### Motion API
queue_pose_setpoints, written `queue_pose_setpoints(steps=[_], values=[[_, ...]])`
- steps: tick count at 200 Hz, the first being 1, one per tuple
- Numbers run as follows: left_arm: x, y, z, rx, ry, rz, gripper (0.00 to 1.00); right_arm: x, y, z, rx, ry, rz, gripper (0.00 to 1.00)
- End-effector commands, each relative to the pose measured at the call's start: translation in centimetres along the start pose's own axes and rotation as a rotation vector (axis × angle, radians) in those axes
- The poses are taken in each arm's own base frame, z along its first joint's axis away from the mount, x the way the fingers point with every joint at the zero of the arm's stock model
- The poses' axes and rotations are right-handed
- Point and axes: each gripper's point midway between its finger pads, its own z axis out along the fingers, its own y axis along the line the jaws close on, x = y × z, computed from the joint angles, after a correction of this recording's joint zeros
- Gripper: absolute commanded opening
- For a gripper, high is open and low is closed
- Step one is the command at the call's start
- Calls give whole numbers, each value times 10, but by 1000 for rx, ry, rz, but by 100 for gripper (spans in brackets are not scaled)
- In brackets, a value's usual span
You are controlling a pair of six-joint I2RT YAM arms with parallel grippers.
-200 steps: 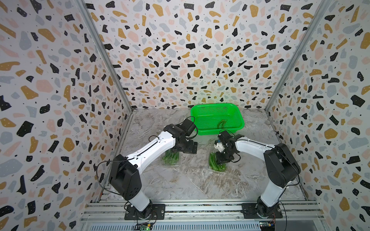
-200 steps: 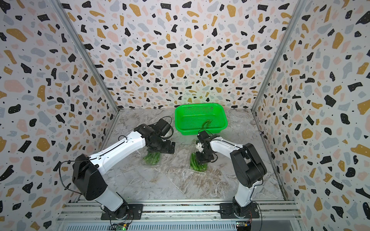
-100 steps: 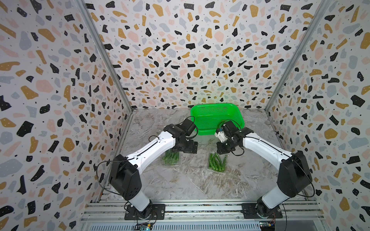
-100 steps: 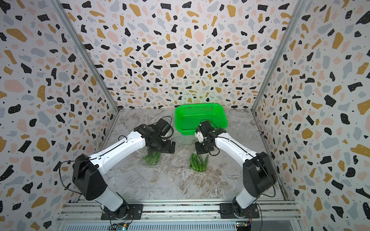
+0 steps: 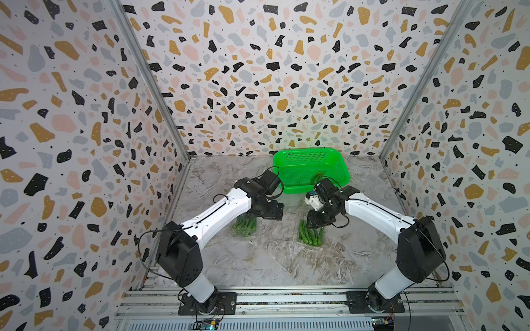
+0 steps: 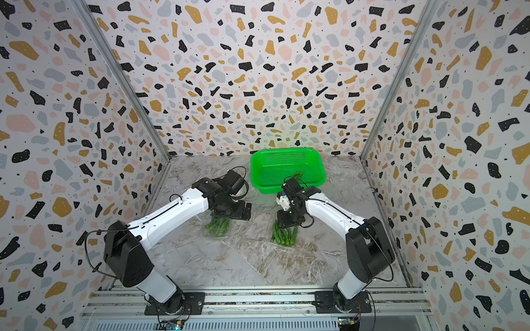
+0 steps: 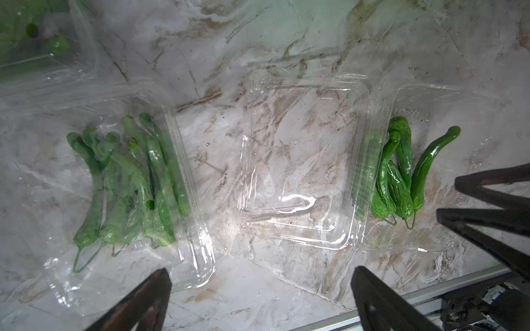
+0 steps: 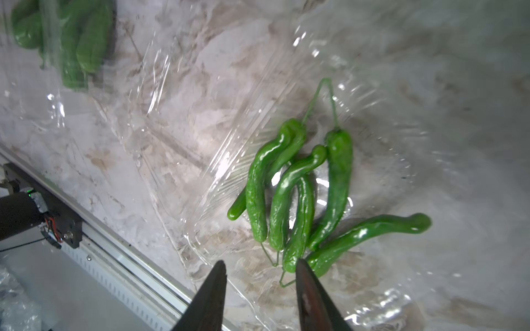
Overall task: Take small green peppers out of containers
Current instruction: Pick up the green pepper from the packing box.
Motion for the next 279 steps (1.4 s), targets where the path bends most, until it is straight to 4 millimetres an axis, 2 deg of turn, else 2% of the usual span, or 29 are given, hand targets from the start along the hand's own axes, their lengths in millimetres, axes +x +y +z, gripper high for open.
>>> queue_pose_setpoints(steps=[1,36,82,91,106,119,143,174,203,223,249,279], values=[[-2,-1,1,12,-2,8,99,9,10,8,-40,29,-40,43],[-1,-1,3,11,6,6,99,17,11,30,-50,76,-56,43],[0,0,4,8,10,5,99,22,1,56,-18,132,-67,42],[0,0,4,8,10,5,99,21,-2,58,-7,134,-65,38],[-1,0,4,7,9,5,99,18,-3,55,9,124,-68,24],[-2,-1,2,7,7,8,99,14,0,47,10,101,-72,15],[-6,-3,1,7,1,12,99,10,7,22,11,63,-75,8],[-9,-6,3,14,6,22,99,3,13,-18,-16,-6,-46,4],[-13,-9,4,22,7,33,99,-20,8,-64,-29,-111,-2,4],[-16,-11,3,23,8,44,99,-44,1,-96,-22,-195,17,4],[-20,-13,0,24,5,56,99,-92,-17,-132,9,-350,50,4],[-23,-15,-2,24,7,67,99,-157,-56,-152,46,-511,122,4]])
